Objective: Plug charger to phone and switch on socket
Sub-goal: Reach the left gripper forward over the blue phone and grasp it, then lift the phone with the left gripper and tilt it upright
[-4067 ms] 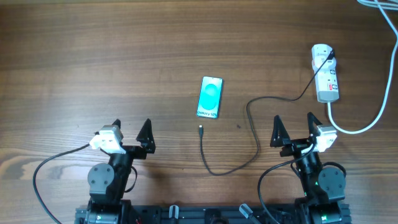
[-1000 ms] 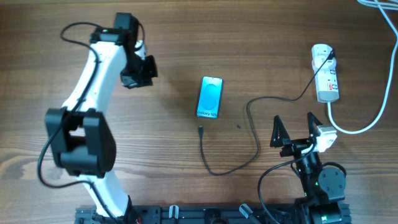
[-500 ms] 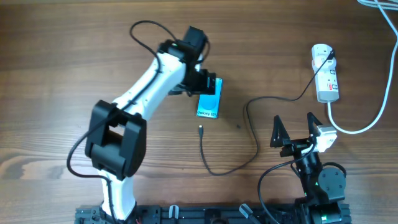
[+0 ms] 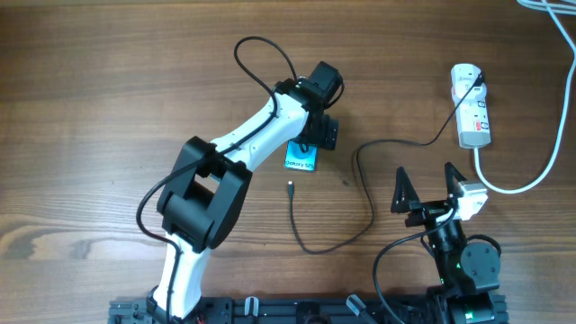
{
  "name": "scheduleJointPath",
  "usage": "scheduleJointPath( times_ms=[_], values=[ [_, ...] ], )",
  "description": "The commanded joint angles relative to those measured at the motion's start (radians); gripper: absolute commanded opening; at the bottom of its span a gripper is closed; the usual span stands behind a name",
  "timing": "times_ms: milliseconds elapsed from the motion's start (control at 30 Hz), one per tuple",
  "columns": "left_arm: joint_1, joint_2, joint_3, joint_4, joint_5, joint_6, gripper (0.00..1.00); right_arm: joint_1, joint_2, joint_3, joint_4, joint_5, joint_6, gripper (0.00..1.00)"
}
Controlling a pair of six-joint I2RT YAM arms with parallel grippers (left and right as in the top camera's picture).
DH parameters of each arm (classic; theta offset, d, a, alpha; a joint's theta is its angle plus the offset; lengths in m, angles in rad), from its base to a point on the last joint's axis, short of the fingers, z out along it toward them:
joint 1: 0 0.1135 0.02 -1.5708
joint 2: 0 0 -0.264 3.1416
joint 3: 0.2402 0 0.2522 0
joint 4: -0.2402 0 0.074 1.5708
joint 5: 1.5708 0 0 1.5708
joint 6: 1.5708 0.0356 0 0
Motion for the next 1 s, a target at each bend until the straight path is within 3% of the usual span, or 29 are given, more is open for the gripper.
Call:
scheduleJointPath(
  times_ms=[0, 233, 433, 667, 967],
  values=[
    [0.008, 0.048, 0.010, 0.010, -0.026, -0.013, 0.95, 0.007, -0.009, -0.001, 0.003, -0.010, -0.018, 1.00],
    [0.008, 0.105, 0.010, -0.036, -0.025, -0.013, 0.84, 0.007, -0.009, -0.001, 0.003, -0.010, -0.017, 1.00],
    [0.017, 0.106, 0.010, -0.230, -0.061, -0.037, 0.74, 0.007, -0.009, -0.001, 0.003, -0.010, -0.018, 1.00],
    [0.127, 0.106, 0.010, -0.389, -0.103, -0.066, 0.76, 0.007, -0.009, -0.001, 0.003, -0.010, -0.018, 1.00],
    [0.361, 0.106, 0.010, -0.315, -0.044, -0.053, 0.77, 0.007, -0.009, -0.001, 0.003, -0.010, -0.017, 1.00]
  ],
)
